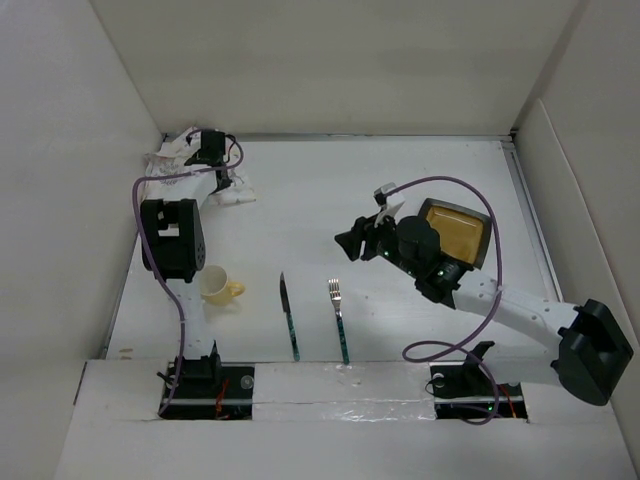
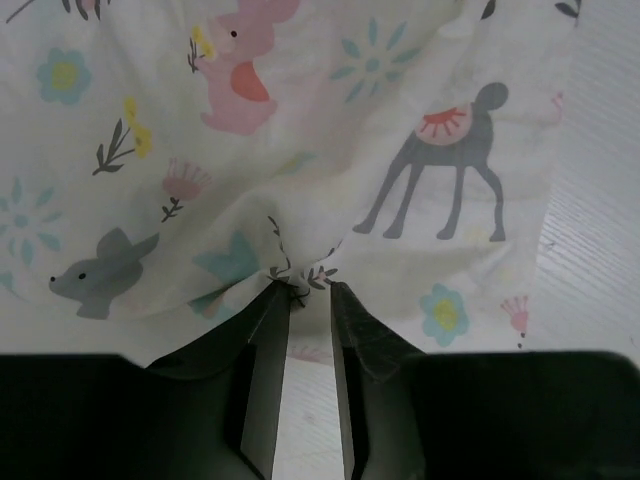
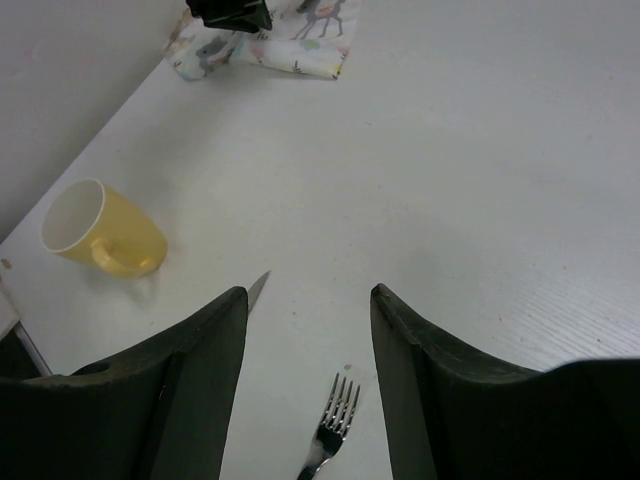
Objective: Set the dinner table for one person
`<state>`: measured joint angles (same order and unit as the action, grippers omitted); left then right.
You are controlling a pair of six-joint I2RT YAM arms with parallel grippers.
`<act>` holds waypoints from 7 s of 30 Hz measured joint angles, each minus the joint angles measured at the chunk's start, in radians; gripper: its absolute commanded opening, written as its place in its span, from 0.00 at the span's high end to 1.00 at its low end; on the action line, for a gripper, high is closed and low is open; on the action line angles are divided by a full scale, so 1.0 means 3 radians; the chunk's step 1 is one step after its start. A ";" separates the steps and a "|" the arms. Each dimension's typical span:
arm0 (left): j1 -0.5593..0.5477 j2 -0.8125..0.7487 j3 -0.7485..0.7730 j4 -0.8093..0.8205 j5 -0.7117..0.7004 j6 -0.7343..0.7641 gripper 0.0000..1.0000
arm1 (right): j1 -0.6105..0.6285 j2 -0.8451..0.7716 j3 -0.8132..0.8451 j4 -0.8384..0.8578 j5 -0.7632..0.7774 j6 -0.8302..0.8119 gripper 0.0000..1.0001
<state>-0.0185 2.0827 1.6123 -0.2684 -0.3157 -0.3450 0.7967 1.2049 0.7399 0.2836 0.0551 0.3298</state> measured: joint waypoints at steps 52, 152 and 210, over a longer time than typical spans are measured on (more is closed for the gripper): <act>-0.0849 -0.1279 0.0205 0.0216 0.1057 -0.0456 1.00 | -0.0109 0.0219 0.0300 -0.0427 0.0369 -0.0173 0.04; -0.1984 -0.1410 -0.2714 0.0963 -0.1296 -0.3765 0.50 | -0.0607 0.0501 0.0487 -0.0394 -0.0657 0.0094 0.55; -0.1755 -0.3400 -0.1902 0.1628 -0.0525 -0.1106 1.00 | -0.0851 0.2464 0.1765 -0.0572 -0.0098 0.0474 0.16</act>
<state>-0.5449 1.0626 1.0416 0.2199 -0.4732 -0.6769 0.5415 1.9442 1.2694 0.1120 0.0257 0.4721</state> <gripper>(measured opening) 0.006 0.856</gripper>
